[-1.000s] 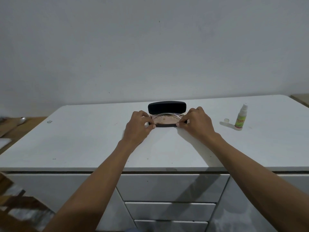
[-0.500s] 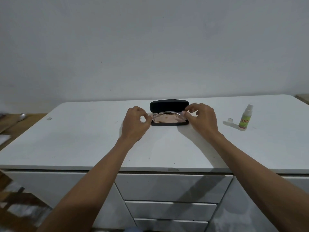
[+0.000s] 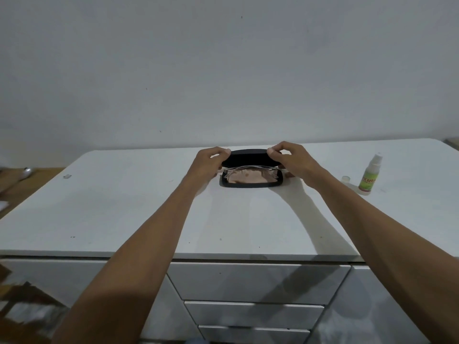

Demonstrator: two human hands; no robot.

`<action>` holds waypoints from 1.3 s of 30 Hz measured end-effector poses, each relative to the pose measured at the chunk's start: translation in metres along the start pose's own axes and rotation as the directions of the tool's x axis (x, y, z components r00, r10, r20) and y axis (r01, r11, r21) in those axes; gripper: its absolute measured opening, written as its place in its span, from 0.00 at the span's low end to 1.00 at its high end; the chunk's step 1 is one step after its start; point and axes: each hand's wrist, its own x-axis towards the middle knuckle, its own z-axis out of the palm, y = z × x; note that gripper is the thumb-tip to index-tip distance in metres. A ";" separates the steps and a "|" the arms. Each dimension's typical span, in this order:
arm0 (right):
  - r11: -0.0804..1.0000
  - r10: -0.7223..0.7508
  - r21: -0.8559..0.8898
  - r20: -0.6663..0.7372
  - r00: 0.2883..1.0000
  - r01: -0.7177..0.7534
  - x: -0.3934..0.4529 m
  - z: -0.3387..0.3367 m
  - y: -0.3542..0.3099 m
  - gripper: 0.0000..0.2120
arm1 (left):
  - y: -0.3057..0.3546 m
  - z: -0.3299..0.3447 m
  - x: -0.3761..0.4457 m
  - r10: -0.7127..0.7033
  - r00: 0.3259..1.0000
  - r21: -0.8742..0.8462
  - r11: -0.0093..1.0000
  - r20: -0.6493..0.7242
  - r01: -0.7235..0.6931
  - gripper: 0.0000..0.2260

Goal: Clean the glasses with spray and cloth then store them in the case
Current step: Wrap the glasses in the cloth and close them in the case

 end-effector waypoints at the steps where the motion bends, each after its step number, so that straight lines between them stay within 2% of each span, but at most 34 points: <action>1: 1.000 0.004 0.005 0.035 0.999 -0.005 0.000 -0.003 0.000 0.11 | 0.001 -0.003 -0.002 -0.009 0.998 -0.004 1.000 0.060 0.009 0.07; 5: 1.000 0.003 0.025 0.125 0.992 -0.006 -0.008 -0.010 0.004 0.08 | -0.002 -0.014 -0.010 0.016 0.982 0.002 1.000 0.189 -0.016 0.07; 9: 0.991 -0.101 -0.074 0.117 0.988 0.110 -0.018 -0.008 0.014 0.06 | -0.017 -0.016 -0.014 0.084 0.978 -0.028 0.996 0.191 -0.080 0.07; 12: 0.972 -0.158 -0.158 0.098 0.983 0.172 -0.026 -0.007 0.019 0.07 | -0.025 -0.016 -0.018 0.085 0.979 -0.096 0.993 0.184 -0.068 0.08; 15: 0.968 -0.175 -0.166 0.091 0.980 0.188 -0.030 -0.005 0.026 0.08 | -0.028 -0.013 -0.019 0.066 0.983 -0.127 0.991 0.173 -0.044 0.09; 19: 0.963 -0.189 -0.178 0.082 0.979 0.201 -0.033 -0.001 0.028 0.09 | -0.032 -0.013 -0.021 0.097 0.978 -0.068 0.994 0.187 -0.086 0.14; 24: 0.956 -0.209 -0.198 0.069 0.976 0.218 -0.038 0.004 0.029 0.16 | -0.040 -0.008 -0.023 0.198 0.969 0.166 0.961 0.150 -0.222 0.25; 27: 0.923 -0.243 -0.291 0.066 0.968 0.251 -0.040 0.010 0.029 0.19 | -0.042 0.001 -0.022 0.223 0.968 0.184 0.953 0.113 -0.241 0.26; 32: 0.900 -0.246 -0.355 0.066 0.967 0.253 -0.023 0.013 0.023 0.15 | -0.035 0.002 -0.008 0.181 0.980 0.134 0.973 0.081 -0.191 0.27; 36: 0.906 -0.240 -0.348 0.038 0.970 0.239 0.008 0.015 0.017 0.15 | -0.024 0.002 0.019 0.117 0.989 -0.057 0.992 0.088 -0.112 0.27; 39: 0.903 -0.231 -0.367 0.028 0.973 0.225 0.040 0.018 0.019 0.16 | -0.023 0.004 0.049 0.094 0.992 -0.070 0.994 0.082 -0.088 0.28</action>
